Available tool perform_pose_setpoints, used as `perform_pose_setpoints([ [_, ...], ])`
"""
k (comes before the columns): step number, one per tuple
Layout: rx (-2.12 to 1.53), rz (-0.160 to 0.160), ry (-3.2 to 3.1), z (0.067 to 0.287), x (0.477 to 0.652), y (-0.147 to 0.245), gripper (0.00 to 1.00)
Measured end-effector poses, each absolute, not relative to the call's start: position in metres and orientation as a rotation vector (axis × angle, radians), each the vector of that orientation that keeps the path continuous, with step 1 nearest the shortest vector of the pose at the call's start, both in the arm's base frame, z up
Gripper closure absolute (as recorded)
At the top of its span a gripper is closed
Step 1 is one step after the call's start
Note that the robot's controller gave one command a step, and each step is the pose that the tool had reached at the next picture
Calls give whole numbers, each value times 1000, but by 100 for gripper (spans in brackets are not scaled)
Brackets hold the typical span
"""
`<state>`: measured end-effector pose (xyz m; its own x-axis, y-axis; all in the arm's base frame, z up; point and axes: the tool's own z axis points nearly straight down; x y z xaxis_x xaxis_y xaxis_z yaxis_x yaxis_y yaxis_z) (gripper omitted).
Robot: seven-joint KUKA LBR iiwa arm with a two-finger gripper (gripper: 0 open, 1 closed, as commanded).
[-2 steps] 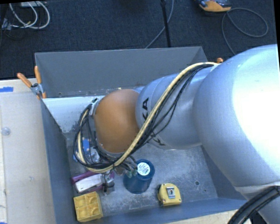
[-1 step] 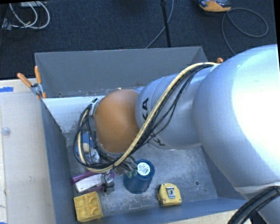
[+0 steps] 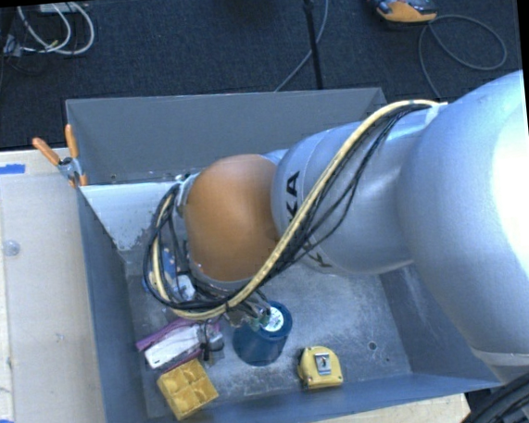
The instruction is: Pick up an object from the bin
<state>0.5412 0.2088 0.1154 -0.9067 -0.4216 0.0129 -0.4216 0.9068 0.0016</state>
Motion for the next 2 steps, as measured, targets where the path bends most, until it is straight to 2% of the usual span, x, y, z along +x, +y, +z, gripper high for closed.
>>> perform_pose_setpoints([
  [2,698,2,-3047,222,528,218,100],
])
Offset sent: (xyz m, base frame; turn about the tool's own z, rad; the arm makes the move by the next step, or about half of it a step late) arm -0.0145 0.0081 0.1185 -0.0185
